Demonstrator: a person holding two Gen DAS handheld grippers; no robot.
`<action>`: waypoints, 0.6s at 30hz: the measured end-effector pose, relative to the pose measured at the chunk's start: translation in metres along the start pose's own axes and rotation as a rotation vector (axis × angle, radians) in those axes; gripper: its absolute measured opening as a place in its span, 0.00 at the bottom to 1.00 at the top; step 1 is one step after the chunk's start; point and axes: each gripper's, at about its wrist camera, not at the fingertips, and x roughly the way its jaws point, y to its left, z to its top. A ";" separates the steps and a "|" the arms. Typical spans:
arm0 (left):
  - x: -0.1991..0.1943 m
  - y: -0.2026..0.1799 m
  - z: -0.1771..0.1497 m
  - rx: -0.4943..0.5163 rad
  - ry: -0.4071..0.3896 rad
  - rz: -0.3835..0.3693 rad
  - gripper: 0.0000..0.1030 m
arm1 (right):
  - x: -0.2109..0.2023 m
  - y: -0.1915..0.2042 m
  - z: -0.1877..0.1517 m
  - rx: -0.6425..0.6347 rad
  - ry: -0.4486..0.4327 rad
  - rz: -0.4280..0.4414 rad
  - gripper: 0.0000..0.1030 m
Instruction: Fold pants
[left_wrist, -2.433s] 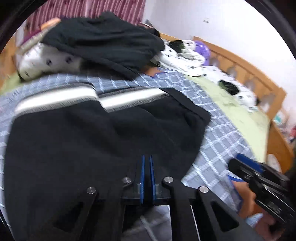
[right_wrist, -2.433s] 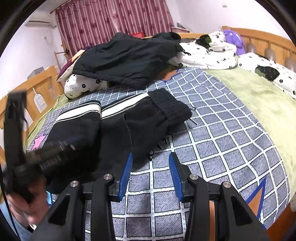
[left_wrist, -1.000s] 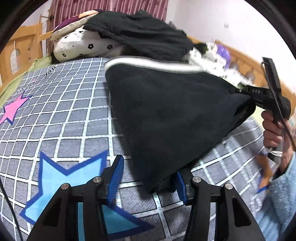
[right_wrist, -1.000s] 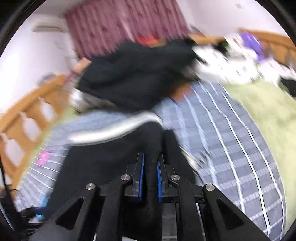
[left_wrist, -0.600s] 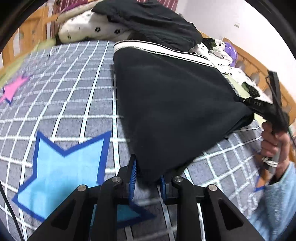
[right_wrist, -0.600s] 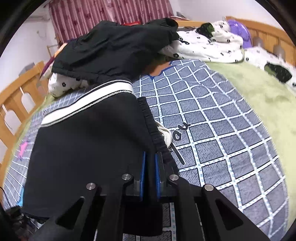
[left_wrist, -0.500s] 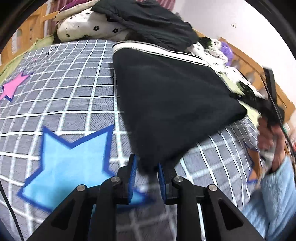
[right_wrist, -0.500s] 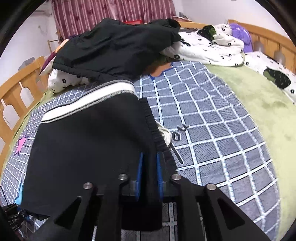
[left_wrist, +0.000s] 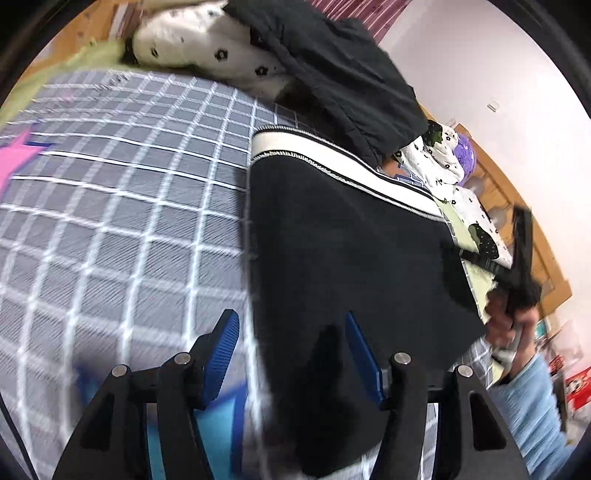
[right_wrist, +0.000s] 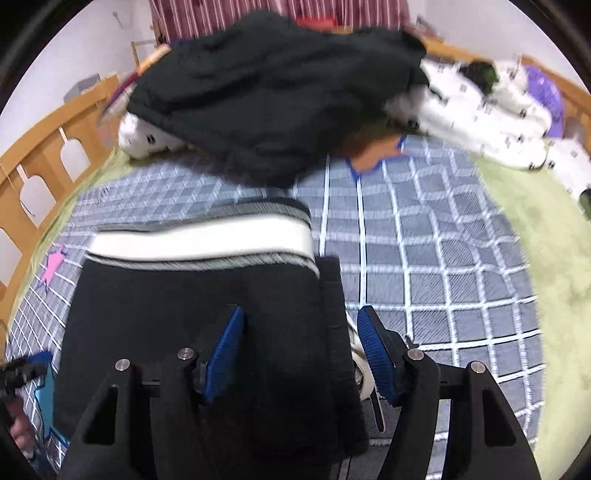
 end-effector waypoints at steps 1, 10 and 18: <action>0.010 0.001 0.005 -0.001 0.013 -0.004 0.56 | 0.008 -0.003 -0.003 -0.004 0.019 0.007 0.61; 0.065 0.006 0.025 -0.010 0.071 -0.084 0.40 | 0.043 -0.027 -0.015 0.098 0.044 0.189 0.62; 0.038 -0.014 0.045 0.000 0.020 -0.070 0.17 | 0.014 -0.026 -0.012 0.198 0.048 0.305 0.23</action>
